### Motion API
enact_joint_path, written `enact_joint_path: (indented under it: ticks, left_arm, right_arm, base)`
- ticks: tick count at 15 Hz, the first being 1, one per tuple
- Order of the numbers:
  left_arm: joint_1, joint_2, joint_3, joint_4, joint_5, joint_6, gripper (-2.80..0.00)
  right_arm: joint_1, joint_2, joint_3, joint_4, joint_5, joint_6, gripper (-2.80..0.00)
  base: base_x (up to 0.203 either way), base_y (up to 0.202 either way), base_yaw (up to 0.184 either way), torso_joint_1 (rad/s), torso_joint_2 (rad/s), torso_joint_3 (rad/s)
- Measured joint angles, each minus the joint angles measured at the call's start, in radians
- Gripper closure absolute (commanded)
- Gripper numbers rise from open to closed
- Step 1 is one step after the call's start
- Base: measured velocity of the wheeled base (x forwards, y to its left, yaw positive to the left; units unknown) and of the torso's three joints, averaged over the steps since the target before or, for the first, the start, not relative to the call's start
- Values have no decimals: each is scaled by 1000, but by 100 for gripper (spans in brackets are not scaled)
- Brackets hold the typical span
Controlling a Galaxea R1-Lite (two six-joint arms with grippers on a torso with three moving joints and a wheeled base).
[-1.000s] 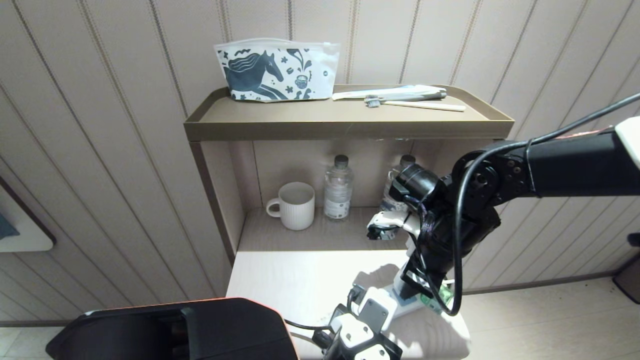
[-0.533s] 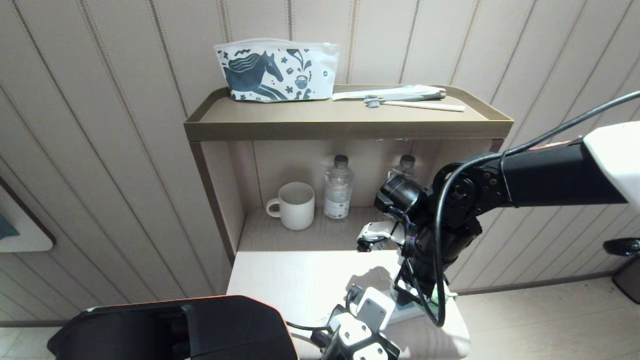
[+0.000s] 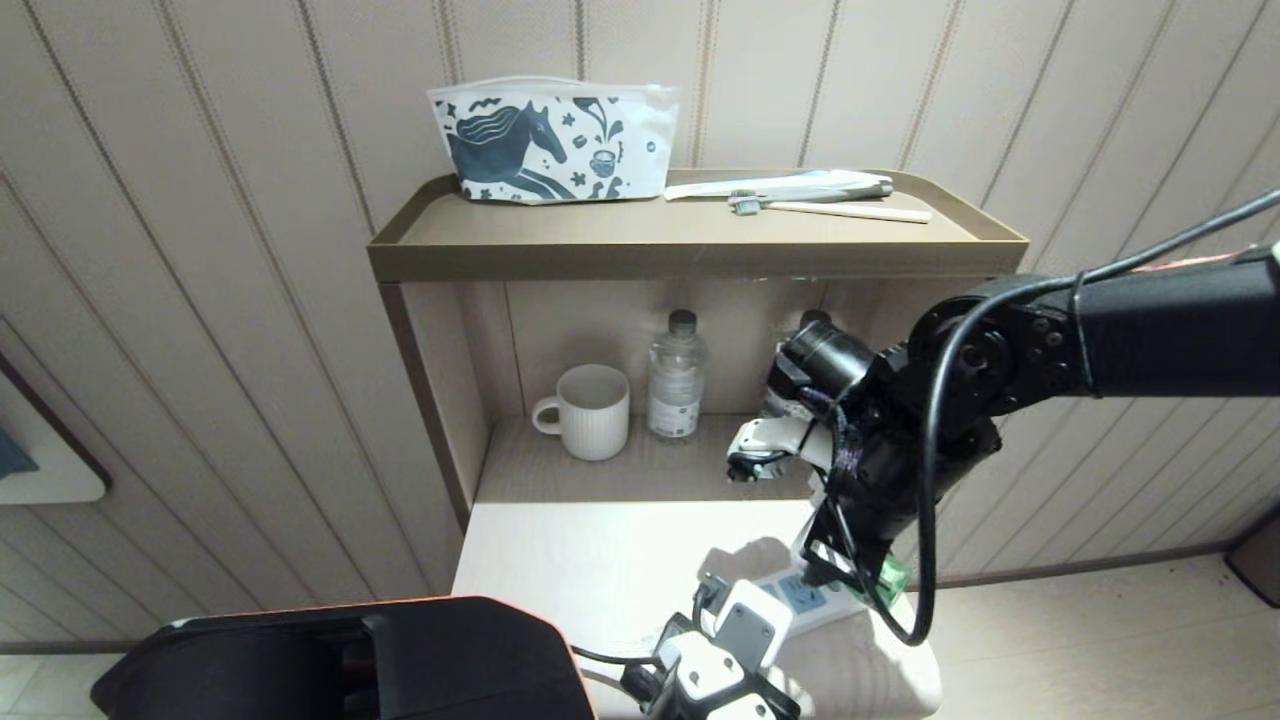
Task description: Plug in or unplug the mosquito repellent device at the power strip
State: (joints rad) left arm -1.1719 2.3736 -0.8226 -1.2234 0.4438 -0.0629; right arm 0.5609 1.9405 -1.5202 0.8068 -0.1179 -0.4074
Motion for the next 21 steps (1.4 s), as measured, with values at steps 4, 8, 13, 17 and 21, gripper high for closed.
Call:
enact_joint_path:
  ticks: [4, 8, 13, 17, 21]
  left_arm:
    - [-4, -13, 2, -7, 2, 8, 0]
    - [1, -133, -3, 24, 7, 28, 0]
    - [17, -429, 32, 143, 42, 74, 0]
    - [68, -766, 240, 249, 116, 86, 0]
    - [256, -1194, 370, 486, 115, 96, 0]
  right_arm:
    - [1, -21, 10, -1, 0, 3, 0]
    - [-5, -69, 3, -1, 1, 8, 0]
    - [0, -176, 46, 1, 6, 11, 0]
    - [2, -313, 138, 1, 8, 12, 0]
    - [-2, -430, 226, 0, 8, 17, 0]
  base:
    - [0, 0, 0, 0, 0, 0]
    - [0, 0, 0, 0, 0, 0]
    - [0, 0, 0, 0, 0, 0]
    - [0, 0, 0, 0, 0, 0]
    - [0, 0, 0, 0, 0, 0]
